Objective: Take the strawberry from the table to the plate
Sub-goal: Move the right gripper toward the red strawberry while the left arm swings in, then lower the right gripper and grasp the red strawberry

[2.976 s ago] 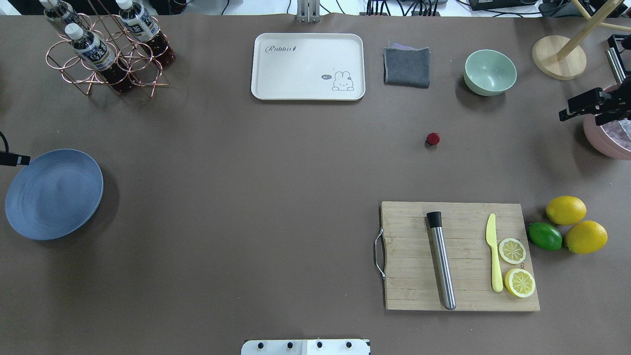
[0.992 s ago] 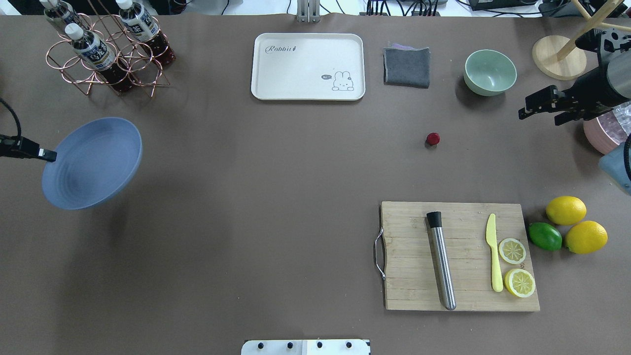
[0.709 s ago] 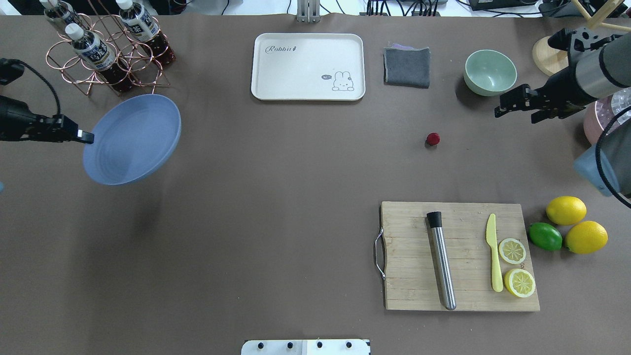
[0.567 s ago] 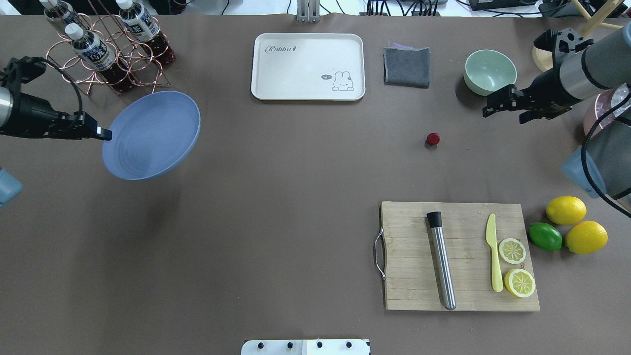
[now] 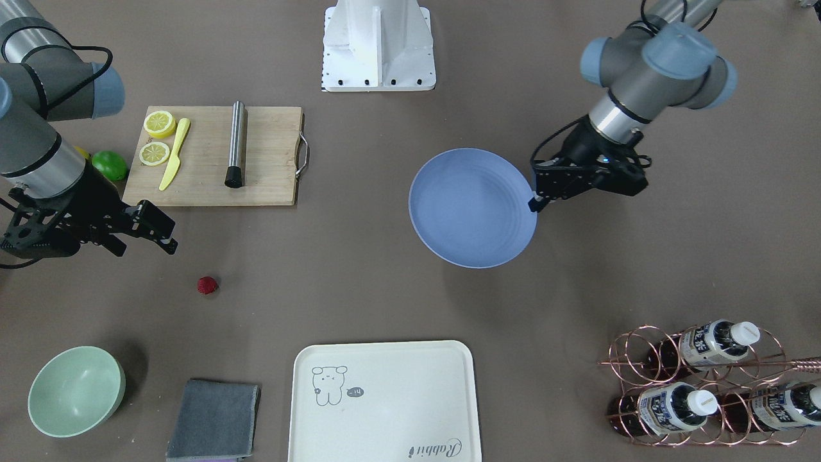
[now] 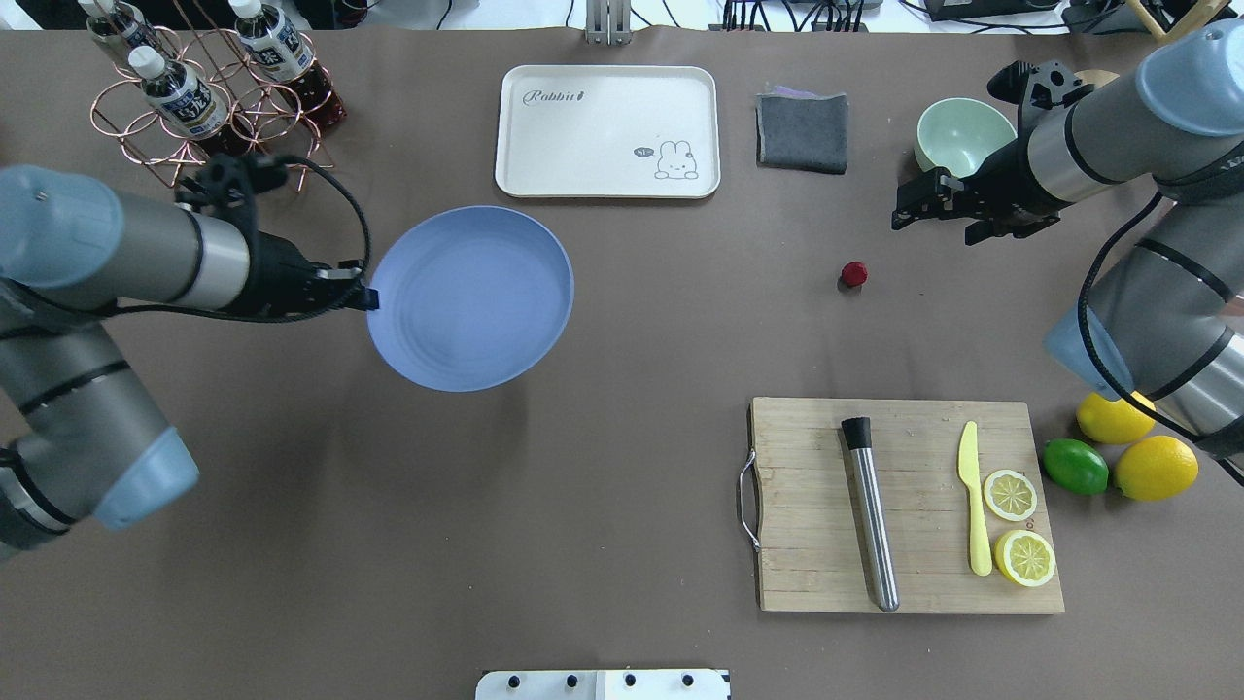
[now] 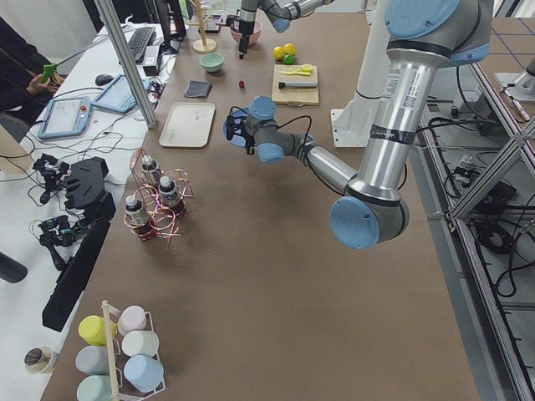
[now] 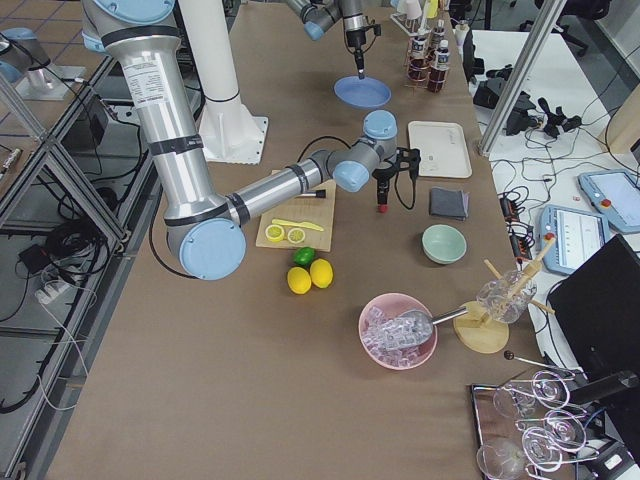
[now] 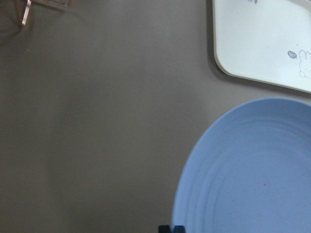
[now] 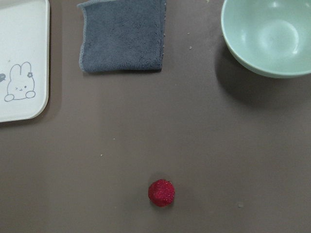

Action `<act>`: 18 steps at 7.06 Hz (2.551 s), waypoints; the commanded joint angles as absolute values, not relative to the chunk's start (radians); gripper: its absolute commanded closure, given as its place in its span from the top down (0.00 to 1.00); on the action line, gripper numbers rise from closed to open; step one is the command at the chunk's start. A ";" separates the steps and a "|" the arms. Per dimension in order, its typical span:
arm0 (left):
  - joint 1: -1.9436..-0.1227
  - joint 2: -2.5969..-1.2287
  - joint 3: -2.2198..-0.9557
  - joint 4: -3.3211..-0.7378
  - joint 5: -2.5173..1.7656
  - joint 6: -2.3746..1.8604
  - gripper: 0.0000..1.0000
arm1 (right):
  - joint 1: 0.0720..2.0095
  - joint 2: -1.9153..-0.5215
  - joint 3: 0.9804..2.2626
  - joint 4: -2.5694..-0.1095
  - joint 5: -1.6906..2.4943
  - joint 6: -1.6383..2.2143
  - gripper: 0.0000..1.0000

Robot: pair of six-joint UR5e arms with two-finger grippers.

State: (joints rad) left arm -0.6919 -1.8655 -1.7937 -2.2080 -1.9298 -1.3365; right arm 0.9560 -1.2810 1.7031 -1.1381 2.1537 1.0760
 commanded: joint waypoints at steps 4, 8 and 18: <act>-0.391 -2.009 -1.781 -2.040 -1.585 -1.477 0.00 | 0.893 -1.258 1.686 -1.147 2.097 1.106 1.00; -0.354 -2.029 -1.738 -2.039 -1.517 -1.470 0.72 | 0.845 -1.258 1.658 -1.144 2.050 1.114 1.00; -0.621 -1.994 -1.796 -2.034 -1.593 -1.218 0.98 | 0.804 -1.143 1.476 -1.137 1.988 1.098 0.98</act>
State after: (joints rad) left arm -0.5977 -1.9943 -1.7979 -2.0343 -1.5618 -1.2202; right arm 0.8045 -1.1632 1.5074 -1.1372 2.0077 1.1030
